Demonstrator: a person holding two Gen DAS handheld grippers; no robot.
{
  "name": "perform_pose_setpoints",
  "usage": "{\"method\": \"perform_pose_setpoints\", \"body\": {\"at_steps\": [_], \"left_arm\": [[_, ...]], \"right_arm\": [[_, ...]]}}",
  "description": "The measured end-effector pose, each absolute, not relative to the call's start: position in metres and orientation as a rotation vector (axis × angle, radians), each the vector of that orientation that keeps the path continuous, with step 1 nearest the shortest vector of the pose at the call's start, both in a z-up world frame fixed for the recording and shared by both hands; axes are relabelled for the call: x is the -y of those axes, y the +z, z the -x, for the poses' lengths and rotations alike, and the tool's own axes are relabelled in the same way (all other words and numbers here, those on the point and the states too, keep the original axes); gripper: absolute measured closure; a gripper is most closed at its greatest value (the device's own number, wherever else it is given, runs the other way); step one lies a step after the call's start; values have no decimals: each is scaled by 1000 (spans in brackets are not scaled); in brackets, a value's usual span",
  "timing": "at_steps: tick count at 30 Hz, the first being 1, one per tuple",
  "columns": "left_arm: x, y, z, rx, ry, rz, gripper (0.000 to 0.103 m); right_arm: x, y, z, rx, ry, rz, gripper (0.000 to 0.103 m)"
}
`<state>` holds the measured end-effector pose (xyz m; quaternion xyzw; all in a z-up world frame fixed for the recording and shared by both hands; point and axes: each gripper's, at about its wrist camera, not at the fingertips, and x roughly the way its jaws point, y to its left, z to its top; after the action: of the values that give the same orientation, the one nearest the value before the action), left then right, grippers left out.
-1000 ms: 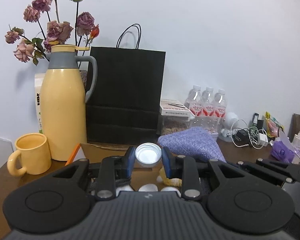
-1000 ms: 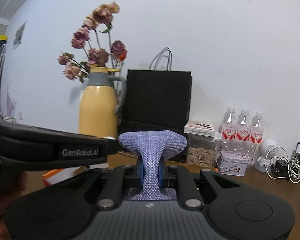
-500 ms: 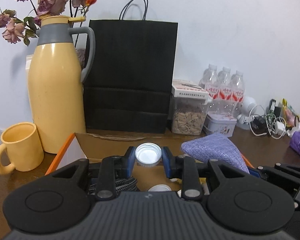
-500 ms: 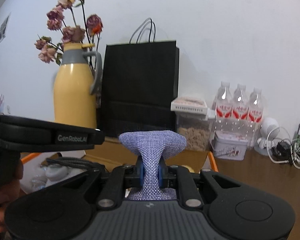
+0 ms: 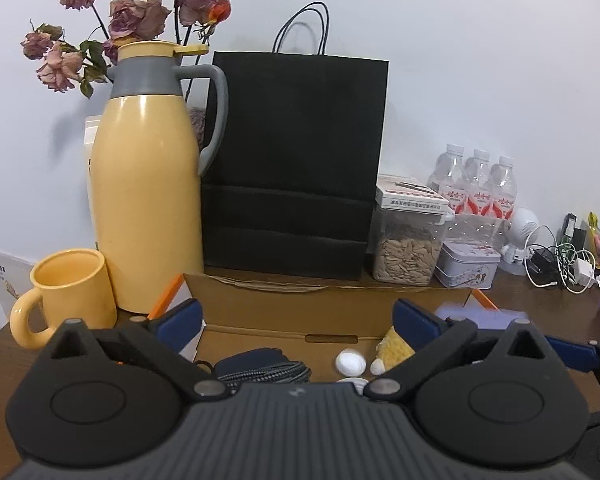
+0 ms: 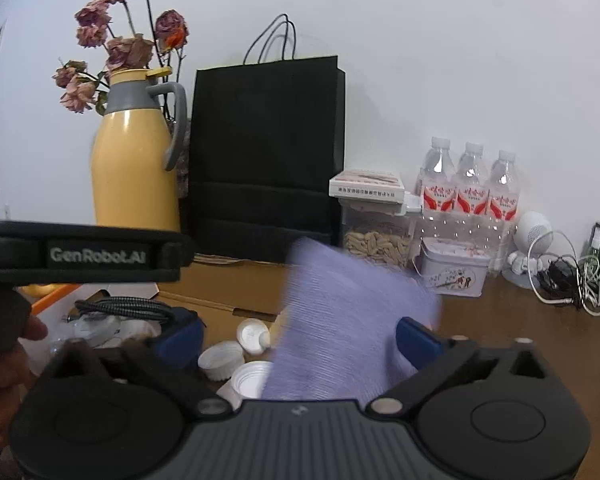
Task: Organize objects
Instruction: 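Carry the pouch and white cap into the cardboard box and release both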
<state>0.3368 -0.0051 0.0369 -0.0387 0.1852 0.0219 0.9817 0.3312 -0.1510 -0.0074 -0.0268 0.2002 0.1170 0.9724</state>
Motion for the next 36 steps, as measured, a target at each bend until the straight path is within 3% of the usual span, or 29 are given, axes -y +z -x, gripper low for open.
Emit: {"method": "perform_pose_setpoints", "body": {"at_steps": [13,23,36], "left_arm": [[1,50,-322,-373,13,90,0],[-10,71,-272,-333,-17,91,0],[-31,67,-207,-376,28,60,0]], "right_arm": [[152,2,-320,-408,233,78,0],[160,30,-275,-333,266,104,0],[181,25,-213,-366,249,135,0]]}}
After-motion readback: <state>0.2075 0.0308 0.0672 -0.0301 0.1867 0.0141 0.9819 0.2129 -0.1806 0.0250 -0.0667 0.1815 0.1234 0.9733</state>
